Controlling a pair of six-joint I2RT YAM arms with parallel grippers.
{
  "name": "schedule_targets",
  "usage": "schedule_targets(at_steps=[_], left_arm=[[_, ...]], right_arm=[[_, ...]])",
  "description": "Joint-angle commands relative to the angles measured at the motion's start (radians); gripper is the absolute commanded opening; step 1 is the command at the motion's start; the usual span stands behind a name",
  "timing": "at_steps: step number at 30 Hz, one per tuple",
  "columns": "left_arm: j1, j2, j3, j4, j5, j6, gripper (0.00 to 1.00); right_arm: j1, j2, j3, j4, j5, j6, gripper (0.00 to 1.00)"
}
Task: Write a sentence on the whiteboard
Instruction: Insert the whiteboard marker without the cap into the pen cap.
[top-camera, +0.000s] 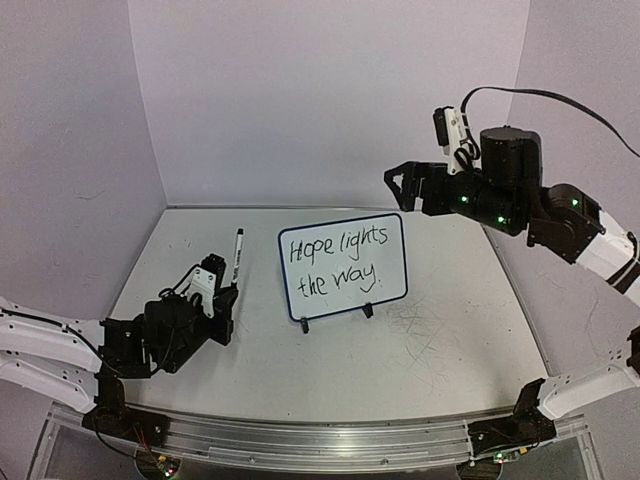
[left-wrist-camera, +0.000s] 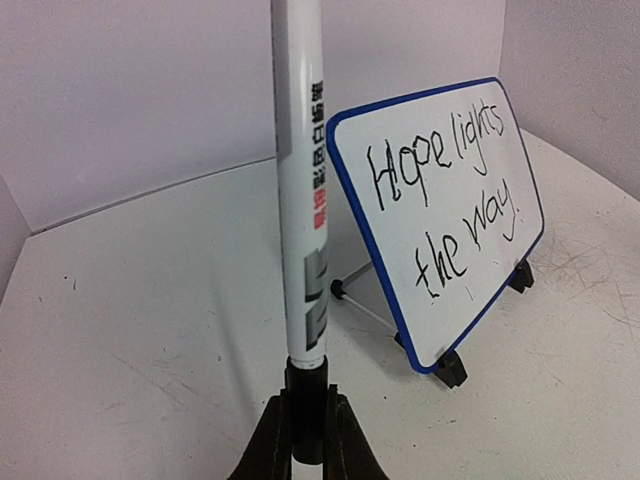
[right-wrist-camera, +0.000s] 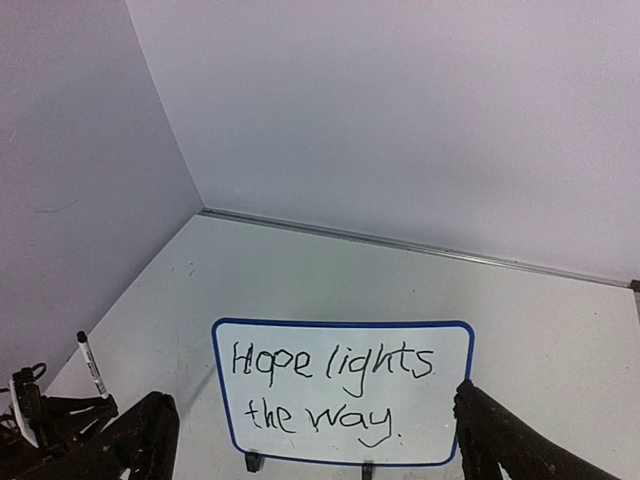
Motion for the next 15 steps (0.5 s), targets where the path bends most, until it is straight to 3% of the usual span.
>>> schedule_targets(at_steps=[1, 8, 15], left_arm=[[0.040, -0.002, -0.017, -0.047, -0.019, -0.162, 0.00], [0.054, -0.053, -0.042, -0.056, 0.091, -0.125, 0.00], [0.053, -0.115, -0.030, -0.053, 0.341, 0.067, 0.00]], right_arm=[[0.005, -0.006, -0.026, 0.033, 0.064, -0.029, 0.97], [0.006, 0.013, -0.037, 0.036, 0.032, -0.041, 0.97], [0.006, 0.153, -0.011, 0.079, -0.382, -0.072, 0.93]])
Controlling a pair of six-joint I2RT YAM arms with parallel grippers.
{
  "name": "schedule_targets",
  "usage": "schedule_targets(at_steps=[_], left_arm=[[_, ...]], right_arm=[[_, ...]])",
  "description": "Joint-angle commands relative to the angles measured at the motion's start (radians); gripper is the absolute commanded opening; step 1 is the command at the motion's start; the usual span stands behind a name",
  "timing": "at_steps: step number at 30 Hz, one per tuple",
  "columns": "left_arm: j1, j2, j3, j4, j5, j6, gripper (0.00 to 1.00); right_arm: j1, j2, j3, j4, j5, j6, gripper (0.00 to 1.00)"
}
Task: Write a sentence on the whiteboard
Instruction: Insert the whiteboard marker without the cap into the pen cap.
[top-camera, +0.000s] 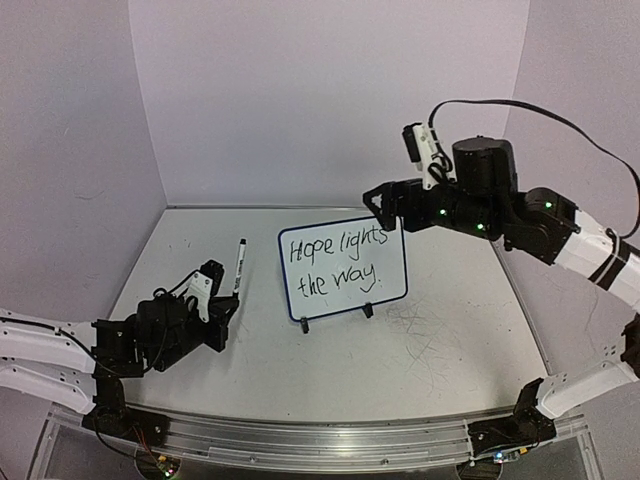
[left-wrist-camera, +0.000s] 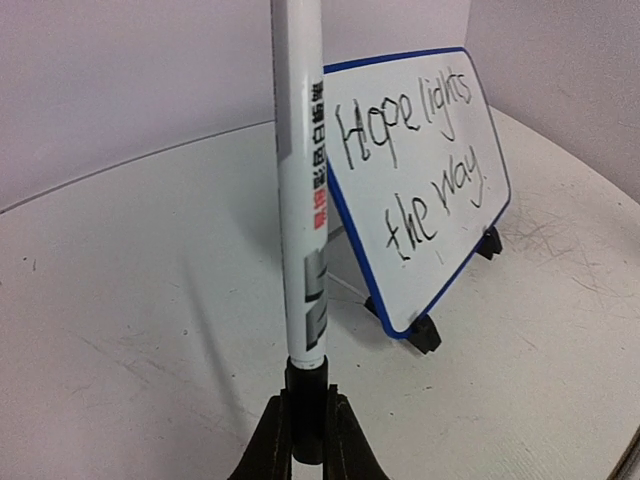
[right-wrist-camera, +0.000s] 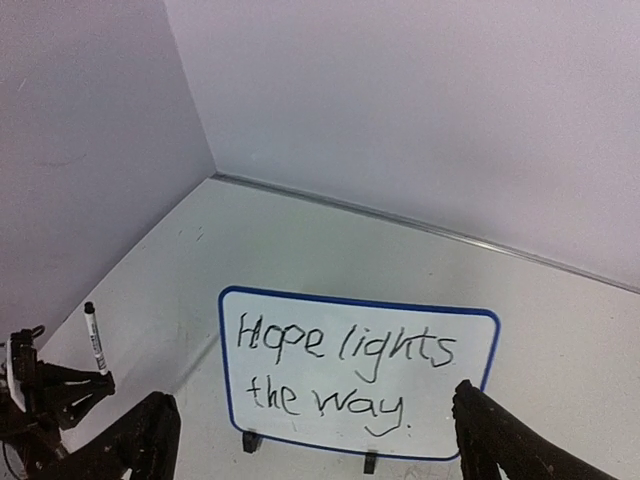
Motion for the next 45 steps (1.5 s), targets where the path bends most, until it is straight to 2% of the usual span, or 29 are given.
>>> schedule_targets(at_steps=[1, 6, 11, 18, 24, 37, 45], left_arm=[[0.002, -0.049, 0.016, 0.014, 0.174, 0.128, 0.00], [0.003, -0.053, 0.042, 0.013, 0.245, 0.169, 0.00], [0.003, -0.007, 0.084, 0.013, 0.313, 0.183, 0.00], [0.002, 0.045, 0.130, 0.013, 0.371, 0.195, 0.00], [0.002, 0.061, 0.144, 0.012, 0.388, 0.194, 0.00], [0.002, 0.093, 0.182, 0.009, 0.427, 0.178, 0.00], [0.003, 0.121, 0.210, 0.007, 0.389, 0.159, 0.00]], right_arm=[[0.006, 0.110, 0.018, 0.074, -0.318, -0.011, 0.93], [0.009, 0.215, 0.027, 0.147, -0.547, 0.029, 0.85], [0.025, 0.273, 0.026, 0.240, -0.668, 0.075, 0.85], [0.046, 0.348, 0.048, 0.267, -0.639, 0.121, 0.81], [0.047, 0.372, 0.055, 0.300, -0.679, 0.154, 0.66], [0.072, 0.395, 0.003, 0.365, -0.729, 0.181, 0.39], [0.091, 0.403, -0.052, 0.424, -0.718, 0.208, 0.05]])
